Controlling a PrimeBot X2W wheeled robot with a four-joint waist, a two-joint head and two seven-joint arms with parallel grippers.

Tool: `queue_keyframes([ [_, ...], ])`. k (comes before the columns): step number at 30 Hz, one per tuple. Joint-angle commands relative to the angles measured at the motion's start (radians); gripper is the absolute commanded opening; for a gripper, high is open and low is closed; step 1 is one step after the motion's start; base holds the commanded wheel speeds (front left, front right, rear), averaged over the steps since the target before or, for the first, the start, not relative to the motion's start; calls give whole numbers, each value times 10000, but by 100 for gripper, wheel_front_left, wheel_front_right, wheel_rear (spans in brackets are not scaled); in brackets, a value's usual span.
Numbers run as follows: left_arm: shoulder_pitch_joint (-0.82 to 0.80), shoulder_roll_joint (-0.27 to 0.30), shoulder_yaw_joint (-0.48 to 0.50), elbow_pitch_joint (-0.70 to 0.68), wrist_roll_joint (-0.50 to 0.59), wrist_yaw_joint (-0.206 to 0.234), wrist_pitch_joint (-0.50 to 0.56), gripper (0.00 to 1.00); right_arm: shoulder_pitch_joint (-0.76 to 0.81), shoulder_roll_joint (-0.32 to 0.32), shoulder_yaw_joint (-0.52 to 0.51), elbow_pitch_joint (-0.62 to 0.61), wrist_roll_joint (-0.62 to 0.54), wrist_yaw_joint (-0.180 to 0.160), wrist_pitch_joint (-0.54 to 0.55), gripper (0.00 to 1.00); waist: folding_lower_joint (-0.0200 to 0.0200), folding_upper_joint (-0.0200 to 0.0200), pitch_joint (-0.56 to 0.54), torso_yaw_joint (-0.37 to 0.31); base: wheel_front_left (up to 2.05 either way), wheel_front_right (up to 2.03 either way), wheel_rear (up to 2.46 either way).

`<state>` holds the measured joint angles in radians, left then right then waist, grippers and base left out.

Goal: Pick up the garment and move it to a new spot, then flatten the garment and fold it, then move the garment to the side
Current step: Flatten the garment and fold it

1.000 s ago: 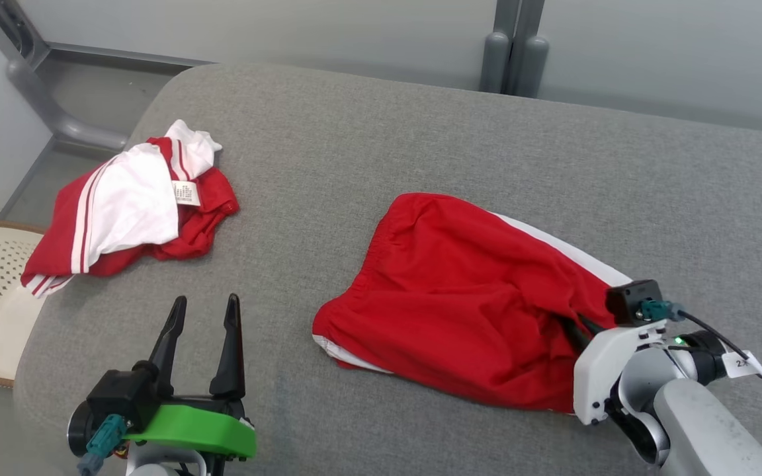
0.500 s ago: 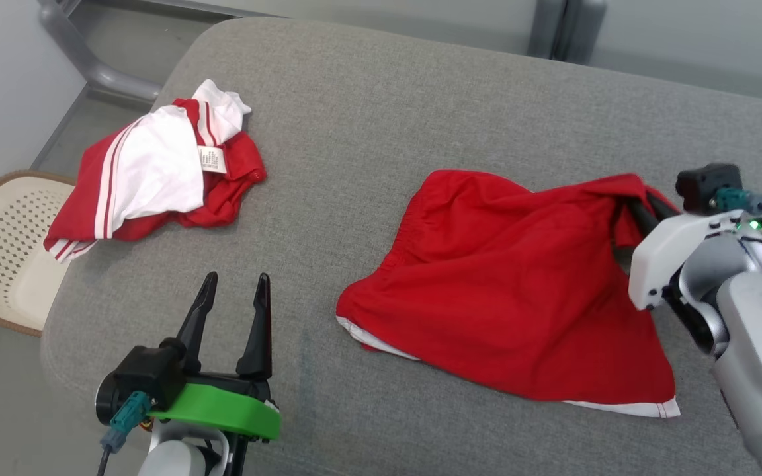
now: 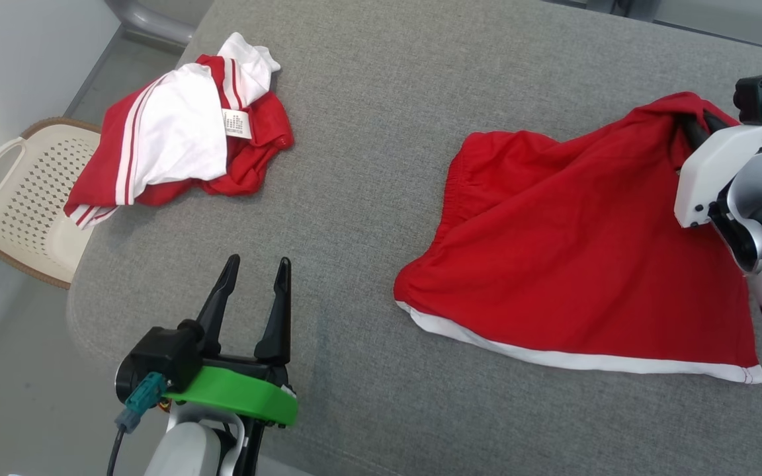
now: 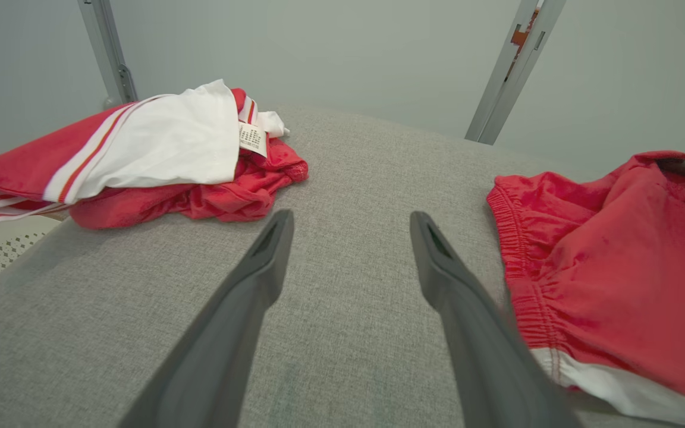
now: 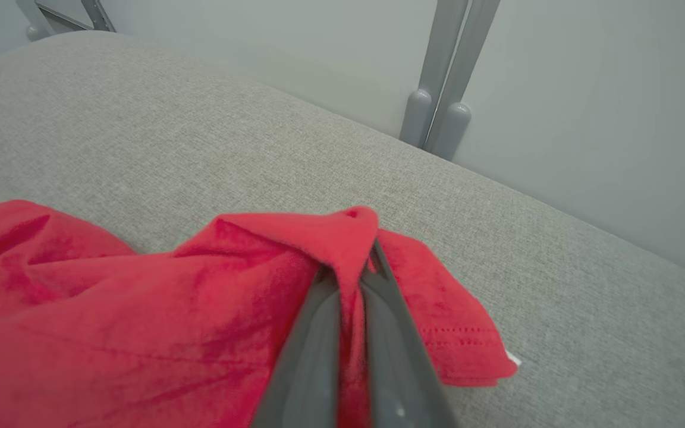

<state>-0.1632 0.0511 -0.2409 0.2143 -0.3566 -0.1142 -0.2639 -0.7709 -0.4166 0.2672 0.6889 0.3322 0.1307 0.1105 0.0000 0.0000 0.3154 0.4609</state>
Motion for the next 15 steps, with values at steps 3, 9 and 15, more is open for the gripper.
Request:
queue_keyframes([
  [3,-54,-3,13,116,177,33,-8,100,-39,183,91,523,218,1,-194,100,0,0,-342,-286,0,0,0],
  [9,155,15,320,261,493,-22,-8,100,413,375,489,854,360,1,-702,100,0,0,-1168,-1004,0,0,0],
  [15,373,267,719,255,740,-66,-8,100,1009,551,464,312,391,1,-1805,100,0,0,-1941,-1979,0,0,0],
])
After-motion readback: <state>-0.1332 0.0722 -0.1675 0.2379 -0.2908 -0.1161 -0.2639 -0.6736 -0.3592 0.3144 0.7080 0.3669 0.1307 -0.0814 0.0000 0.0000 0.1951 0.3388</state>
